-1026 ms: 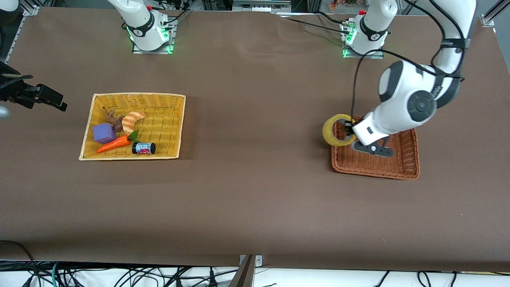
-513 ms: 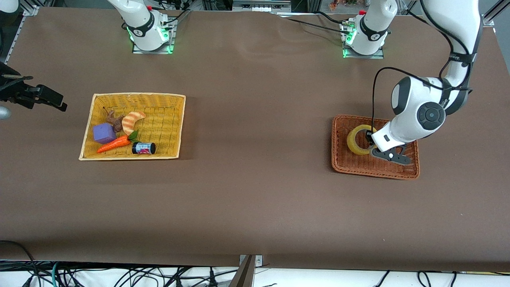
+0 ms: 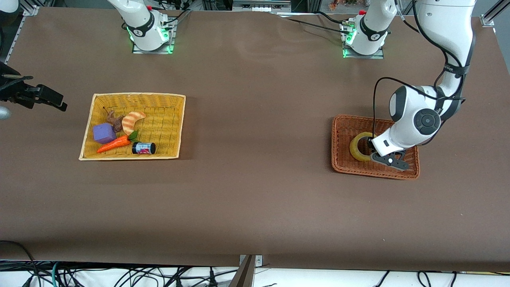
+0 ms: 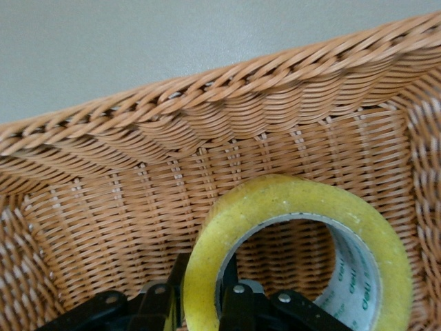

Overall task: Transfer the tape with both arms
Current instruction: 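Carry the tape with the left gripper and lower it into the wicker basket, then open the left gripper and raise it away from the basket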

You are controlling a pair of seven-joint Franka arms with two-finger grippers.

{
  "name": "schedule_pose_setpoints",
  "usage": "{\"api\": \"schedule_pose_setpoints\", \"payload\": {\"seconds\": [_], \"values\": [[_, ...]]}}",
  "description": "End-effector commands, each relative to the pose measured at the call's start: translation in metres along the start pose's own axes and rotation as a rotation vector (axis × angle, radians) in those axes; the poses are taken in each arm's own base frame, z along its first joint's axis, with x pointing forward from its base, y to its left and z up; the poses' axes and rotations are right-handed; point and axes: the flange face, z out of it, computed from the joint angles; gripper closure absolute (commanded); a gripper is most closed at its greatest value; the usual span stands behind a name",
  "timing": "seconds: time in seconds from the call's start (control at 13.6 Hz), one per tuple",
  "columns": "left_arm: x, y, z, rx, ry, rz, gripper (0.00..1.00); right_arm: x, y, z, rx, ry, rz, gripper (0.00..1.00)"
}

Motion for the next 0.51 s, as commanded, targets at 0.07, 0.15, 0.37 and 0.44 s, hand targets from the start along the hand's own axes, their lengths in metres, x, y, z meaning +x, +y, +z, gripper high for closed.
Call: {"api": "schedule_pose_setpoints", "payload": {"seconds": [0.07,0.15,0.37,0.44], "values": [[-0.003,-0.007,0.000,0.016,0.007,0.023,0.08,0.001,0.000,-0.006,-0.014,-0.003,0.003,0.00],[-0.004,-0.009,-0.005,0.015,0.007,0.022,0.00,0.001,0.000,-0.006,-0.014,-0.003,0.001,0.00],[-0.012,-0.009,-0.060,-0.007,0.005,0.010,0.00,0.002,0.000,-0.005,-0.012,-0.005,0.002,0.00],[-0.016,-0.008,-0.091,-0.015,0.019,0.006,0.00,0.002,0.000,-0.005,-0.012,-0.003,0.002,0.00]]}}
